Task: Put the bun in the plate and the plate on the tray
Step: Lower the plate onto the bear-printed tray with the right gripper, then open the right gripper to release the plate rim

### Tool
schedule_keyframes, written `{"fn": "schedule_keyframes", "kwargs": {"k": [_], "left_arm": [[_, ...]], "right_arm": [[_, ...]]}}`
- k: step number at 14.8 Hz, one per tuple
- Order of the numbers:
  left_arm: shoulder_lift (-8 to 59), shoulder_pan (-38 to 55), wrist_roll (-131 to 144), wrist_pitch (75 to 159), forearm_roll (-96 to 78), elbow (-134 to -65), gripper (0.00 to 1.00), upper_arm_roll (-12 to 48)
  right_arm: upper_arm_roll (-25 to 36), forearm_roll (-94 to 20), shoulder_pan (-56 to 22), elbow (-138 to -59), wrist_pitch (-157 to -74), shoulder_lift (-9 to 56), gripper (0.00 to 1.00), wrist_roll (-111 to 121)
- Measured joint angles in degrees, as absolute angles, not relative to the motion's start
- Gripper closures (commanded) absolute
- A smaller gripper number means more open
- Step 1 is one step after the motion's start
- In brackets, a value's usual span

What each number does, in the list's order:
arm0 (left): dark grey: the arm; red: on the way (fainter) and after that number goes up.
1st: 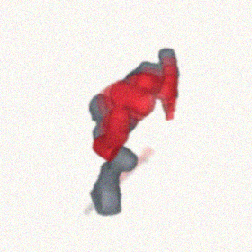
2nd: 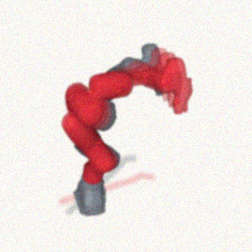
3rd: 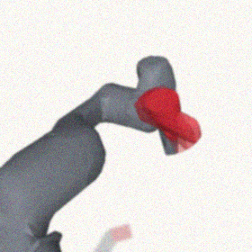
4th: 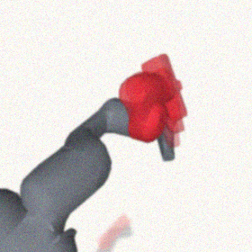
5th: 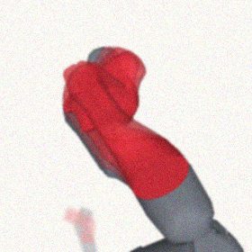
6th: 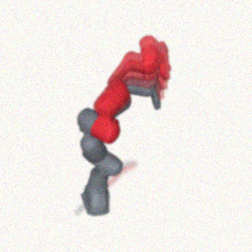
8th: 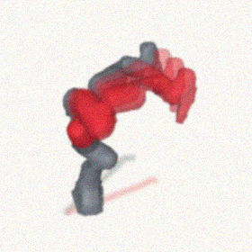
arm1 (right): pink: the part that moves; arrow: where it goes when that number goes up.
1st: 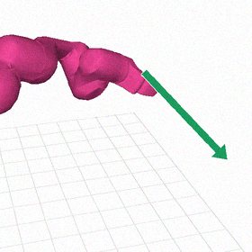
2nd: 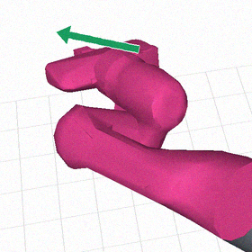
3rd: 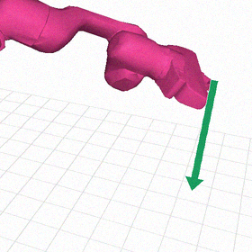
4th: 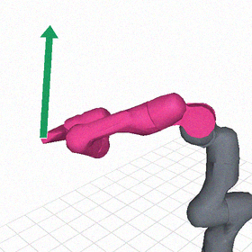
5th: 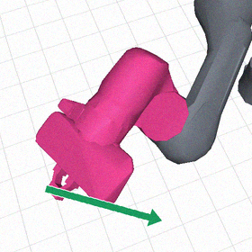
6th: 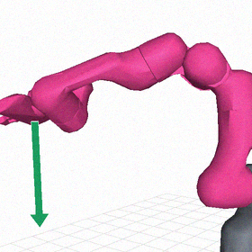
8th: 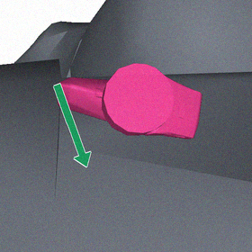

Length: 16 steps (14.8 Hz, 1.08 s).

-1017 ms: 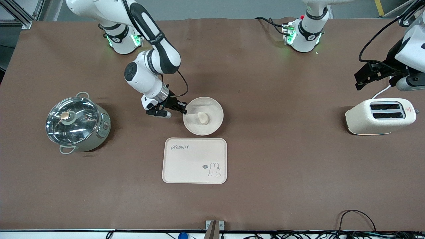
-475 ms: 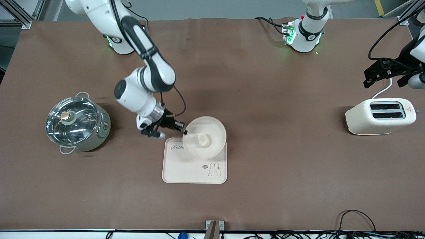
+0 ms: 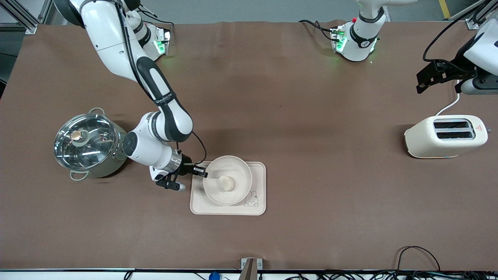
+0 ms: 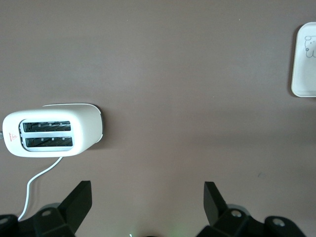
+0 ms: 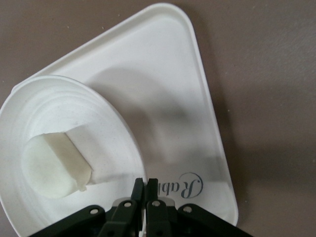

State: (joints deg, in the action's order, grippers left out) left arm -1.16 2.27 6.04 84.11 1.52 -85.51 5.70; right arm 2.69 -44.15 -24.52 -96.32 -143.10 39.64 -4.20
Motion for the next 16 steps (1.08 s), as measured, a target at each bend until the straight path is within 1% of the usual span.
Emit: {"fn": "schedule_keyframes", "kwargs": {"k": [5,11,12,13,14,16], "left_arm": [[-1.17,2.28,6.04,84.24,1.52,-85.67,0.0,5.73],[-1.16,2.28,6.04,84.74,1.23,-85.69,0.0,5.8],[-1.14,2.28,6.04,84.75,1.21,-85.7,0.0,5.81],[-1.14,2.28,6.04,84.74,1.2,-85.7,0.0,5.81],[-1.15,2.28,6.04,84.74,1.2,-85.69,0.0,5.81],[-1.23,2.28,6.04,84.71,1.19,-85.67,0.0,5.82]], "right_arm": [[2.72,-42.64,-23.86,-95.1,-142.93,40.14,1.0,-4.2],[2.94,-39.25,-22.78,-90.72,-142.86,44.77,1.0,-4.2],[2.95,-39.1,-22.49,-90.55,-142.85,45.15,0.89,-4.18],[2.95,-39.09,-22.33,-90.44,-142.85,45.43,0.51,-4.17],[2.94,-39.09,-22.27,-90.39,-142.85,45.51,0.2,-4.17],[2.84,-39.1,-22.28,-90.28,-142.85,45.51,0.0,-4.19]]}}
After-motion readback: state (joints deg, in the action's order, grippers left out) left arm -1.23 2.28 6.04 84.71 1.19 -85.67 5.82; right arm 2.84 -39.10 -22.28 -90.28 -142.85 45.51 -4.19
